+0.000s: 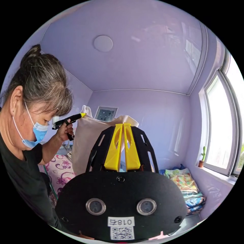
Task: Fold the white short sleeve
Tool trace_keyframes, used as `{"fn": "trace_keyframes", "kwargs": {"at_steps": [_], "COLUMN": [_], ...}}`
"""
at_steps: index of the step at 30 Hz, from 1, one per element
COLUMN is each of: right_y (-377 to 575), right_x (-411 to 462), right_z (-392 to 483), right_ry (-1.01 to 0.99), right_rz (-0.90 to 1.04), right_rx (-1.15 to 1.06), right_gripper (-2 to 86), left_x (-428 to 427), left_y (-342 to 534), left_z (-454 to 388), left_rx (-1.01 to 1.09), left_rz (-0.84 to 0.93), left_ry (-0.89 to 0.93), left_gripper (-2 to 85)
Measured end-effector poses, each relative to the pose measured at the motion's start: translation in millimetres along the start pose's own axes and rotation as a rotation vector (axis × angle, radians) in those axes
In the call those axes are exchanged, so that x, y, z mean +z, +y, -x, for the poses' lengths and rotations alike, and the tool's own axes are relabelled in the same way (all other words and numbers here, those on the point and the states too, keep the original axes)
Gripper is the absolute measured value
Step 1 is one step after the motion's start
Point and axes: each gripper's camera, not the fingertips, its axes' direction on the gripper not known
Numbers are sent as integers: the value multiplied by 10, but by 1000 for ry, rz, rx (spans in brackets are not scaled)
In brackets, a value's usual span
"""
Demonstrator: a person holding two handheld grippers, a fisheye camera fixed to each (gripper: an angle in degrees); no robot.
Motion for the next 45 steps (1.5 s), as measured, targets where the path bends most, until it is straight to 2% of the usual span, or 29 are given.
{"fn": "trace_keyframes", "kwargs": {"at_steps": [3, 7, 10, 13, 16, 18, 21, 24, 27, 29, 30, 32, 34, 35, 38, 45], "right_y": [79, 610, 1015, 970, 625, 444, 405, 805, 1580, 2163, 2590, 3232, 3948, 4080, 4478, 4277], "right_x": [700, 1976, 2842, 3380, 3552, 3563, 3579, 3661, 3750, 3818, 3877, 3971, 4041, 4046, 4005, 3970], "right_z": [-137, -417, -532, -566, -655, -675, -584, -399, -91, 78, 189, 320, 473, 505, 583, 627], "right_ry": [-94, -205, -163, -56, 0, 8, -7, -32, -15, -20, -2, 29, 47, 55, 87, 53], "right_rz": [76, 215, 278, 249, 124, 55, 26, 103, 262, 387, 489, 665, 869, 908, 995, 899], "right_rx": [89, 331, 443, 385, 338, 296, 208, 181, 157, 197, 231, 327, 457, 481, 619, 699], "right_gripper": [-2, -2, -1, -2, -2, -2, -2, -1, -1, -1, -1, -1, -1, -1, -1, 1], "left_x": [164, 772, 1108, 1400, 1556, 1560, 1552, 1563, 1579, 1656, 1682, 1810, 1877, 1931, 2050, 2398], "left_y": [486, 1689, 2368, 2287, 1942, 1897, 2268, 3124, 4289, 5295, 5542, 6420, 6872, 7071, 7162, 6597], "left_z": [393, 1146, 1445, 1323, 993, 837, 558, 326, 61, -101, -132, -297, -411, -494, -628, -682], "left_rx": [-81, -223, -228, -90, 59, 72, 81, 40, -7, -104, -143, -268, -362, -394, -446, -519], "left_rz": [109, 329, 349, 288, 167, 98, 49, 87, 206, 386, 441, 671, 794, 860, 883, 840], "left_ry": [-65, -208, -303, -351, -357, -352, -367, -398, -425, -436, -437, -452, -437, -431, -404, -350], "left_gripper": [-9, -9, -10, -9, -8, -8, -8, -8, -8, -8, -8, -7, -7, -6, -5, -3]}}
